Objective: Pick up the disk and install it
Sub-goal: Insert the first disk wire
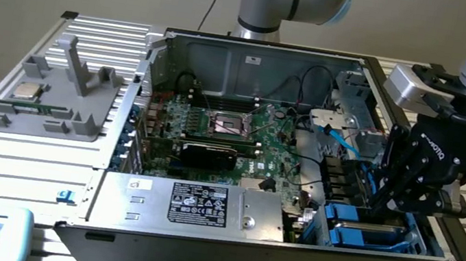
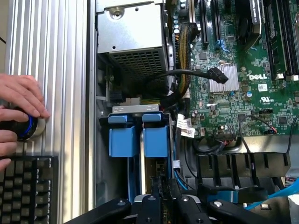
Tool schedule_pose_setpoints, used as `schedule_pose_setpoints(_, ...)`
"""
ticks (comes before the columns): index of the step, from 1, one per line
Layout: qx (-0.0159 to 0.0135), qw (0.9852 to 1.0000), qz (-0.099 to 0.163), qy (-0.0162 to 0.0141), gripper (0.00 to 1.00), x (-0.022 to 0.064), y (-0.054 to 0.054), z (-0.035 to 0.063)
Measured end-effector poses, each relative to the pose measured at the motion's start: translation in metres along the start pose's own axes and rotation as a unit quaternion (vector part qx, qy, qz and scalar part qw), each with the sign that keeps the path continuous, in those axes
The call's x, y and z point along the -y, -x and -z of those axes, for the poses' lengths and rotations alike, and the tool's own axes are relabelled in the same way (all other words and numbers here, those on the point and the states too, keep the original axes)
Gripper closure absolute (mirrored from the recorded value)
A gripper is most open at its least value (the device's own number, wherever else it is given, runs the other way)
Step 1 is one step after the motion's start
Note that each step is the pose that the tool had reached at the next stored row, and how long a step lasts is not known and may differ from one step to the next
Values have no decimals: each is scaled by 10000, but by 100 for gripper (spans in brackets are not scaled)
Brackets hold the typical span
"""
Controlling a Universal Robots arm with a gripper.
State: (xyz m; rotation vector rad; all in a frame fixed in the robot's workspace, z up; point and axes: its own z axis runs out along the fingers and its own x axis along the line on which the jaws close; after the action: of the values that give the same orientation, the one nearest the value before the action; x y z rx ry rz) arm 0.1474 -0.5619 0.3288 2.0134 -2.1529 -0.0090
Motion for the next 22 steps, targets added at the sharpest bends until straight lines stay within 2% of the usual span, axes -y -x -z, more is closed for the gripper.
schedule_pose_setpoints(6,2,10000,1,-1,83,1,0,-2)
schedule_pose_setpoints(8,3,10000,1,0,82,1,1,-2)
schedule_pose_setpoints(9,2,10000,1,0,75,0,0,3)
schedule_pose_setpoints(11,2,10000,0,0,75,-4,-4,31)
schedule_pose_setpoints(16,-18,10000,-3,-1,75,-31,-31,225)
schedule_pose_setpoints(22,-77,10000,-11,-5,75,-67,-60,483)
